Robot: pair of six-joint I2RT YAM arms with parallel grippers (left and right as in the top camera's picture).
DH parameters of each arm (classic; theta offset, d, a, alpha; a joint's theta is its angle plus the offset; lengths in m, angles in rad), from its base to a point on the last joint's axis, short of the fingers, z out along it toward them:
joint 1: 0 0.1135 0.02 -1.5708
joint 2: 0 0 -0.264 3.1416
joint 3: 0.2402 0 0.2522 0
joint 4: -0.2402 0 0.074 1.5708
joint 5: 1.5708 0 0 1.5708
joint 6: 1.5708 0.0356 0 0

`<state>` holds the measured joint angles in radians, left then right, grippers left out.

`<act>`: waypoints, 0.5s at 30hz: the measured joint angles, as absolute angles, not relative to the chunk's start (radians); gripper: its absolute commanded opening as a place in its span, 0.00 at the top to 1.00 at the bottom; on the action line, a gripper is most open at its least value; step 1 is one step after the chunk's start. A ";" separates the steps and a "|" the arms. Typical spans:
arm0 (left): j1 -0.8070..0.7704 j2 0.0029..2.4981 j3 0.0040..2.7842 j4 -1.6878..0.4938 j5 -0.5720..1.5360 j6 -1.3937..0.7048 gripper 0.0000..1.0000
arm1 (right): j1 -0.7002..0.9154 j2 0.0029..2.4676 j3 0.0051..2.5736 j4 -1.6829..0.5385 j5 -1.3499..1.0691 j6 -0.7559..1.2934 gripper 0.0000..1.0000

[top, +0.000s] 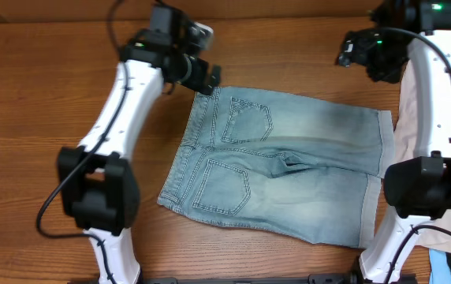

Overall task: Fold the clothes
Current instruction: 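Grip the shorts' waistband corners with both grippers and spread them flat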

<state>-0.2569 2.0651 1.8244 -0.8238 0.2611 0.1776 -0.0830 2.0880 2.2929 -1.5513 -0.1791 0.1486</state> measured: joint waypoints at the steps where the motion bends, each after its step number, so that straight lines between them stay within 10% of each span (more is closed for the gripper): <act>1: -0.271 2.087 1.824 -0.821 0.258 0.184 0.00 | -0.095 2.085 2.283 -1.541 -0.178 0.146 0.15; 15: -0.313 2.244 1.824 -0.771 0.166 0.191 0.00 | -0.103 2.065 1.935 -1.319 -0.176 0.133 0.16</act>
<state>-0.3130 2.2440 1.8240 -0.7708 0.1661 0.1909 -0.1032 2.0651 1.9350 -1.3193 -0.1761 0.1333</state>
